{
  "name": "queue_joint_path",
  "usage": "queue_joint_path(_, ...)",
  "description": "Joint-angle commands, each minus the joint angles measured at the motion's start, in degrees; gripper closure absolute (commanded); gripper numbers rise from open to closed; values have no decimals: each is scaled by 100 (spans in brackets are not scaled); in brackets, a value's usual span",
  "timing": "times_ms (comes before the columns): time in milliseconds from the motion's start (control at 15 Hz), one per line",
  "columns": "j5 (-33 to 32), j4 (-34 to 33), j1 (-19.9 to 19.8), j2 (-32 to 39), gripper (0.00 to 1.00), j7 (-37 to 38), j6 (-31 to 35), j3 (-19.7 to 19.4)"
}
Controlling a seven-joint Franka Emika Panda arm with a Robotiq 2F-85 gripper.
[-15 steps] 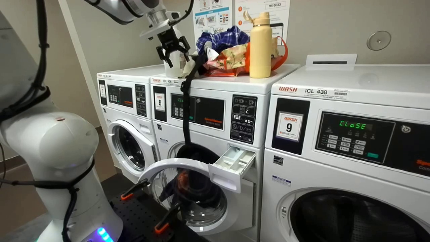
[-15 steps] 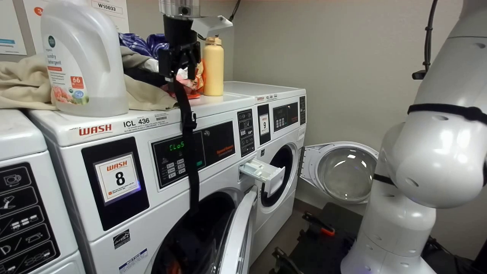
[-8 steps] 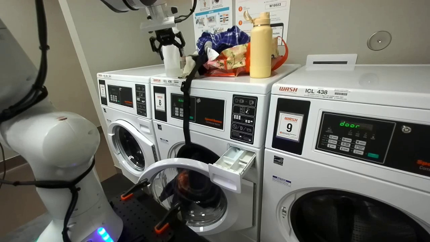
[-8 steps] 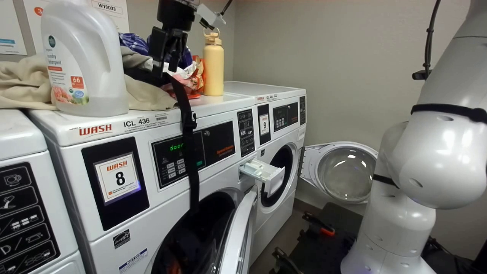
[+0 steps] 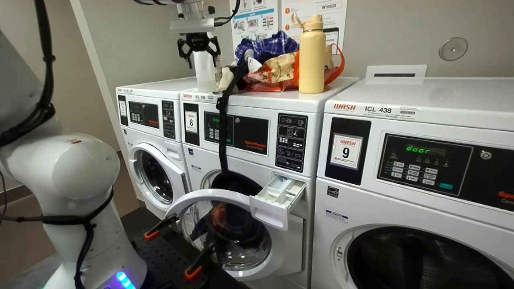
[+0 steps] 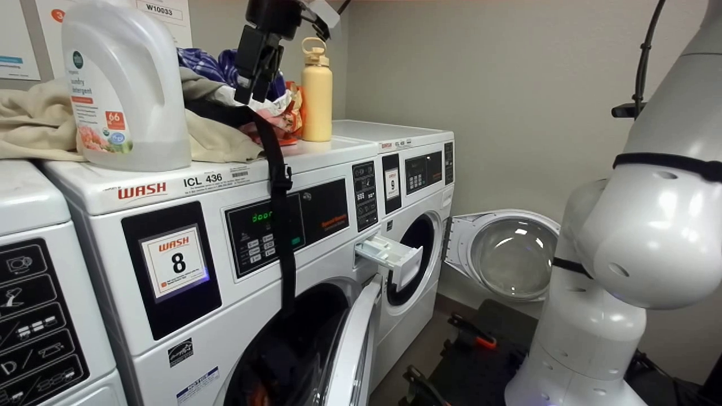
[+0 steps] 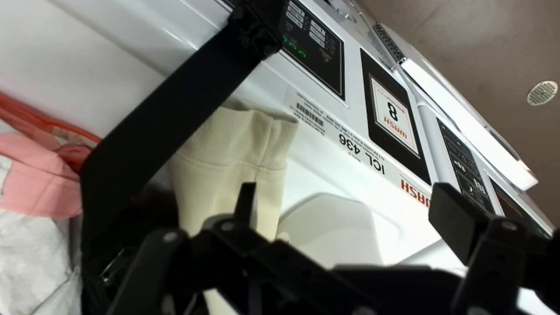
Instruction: Put some detergent in the detergent compartment drawer of the washing machine in the middle
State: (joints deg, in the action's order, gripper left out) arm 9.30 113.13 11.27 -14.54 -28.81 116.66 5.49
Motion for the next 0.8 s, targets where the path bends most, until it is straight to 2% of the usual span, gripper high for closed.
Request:
queue_joint_path(0,963,80,179,143,0,-609,735,-213)
queue_joint_path(200,2146,118,220,215,0,-1453,1296,-418)
queue_joint_path(333,3066,145,234,192,0,-2258,1399,-573)
queue_joint_path(600,5023,186,73,153,0,-3938,979,-825)
queue_joint_path(733,5906,231,-41,183,0,-4598,537,-900)
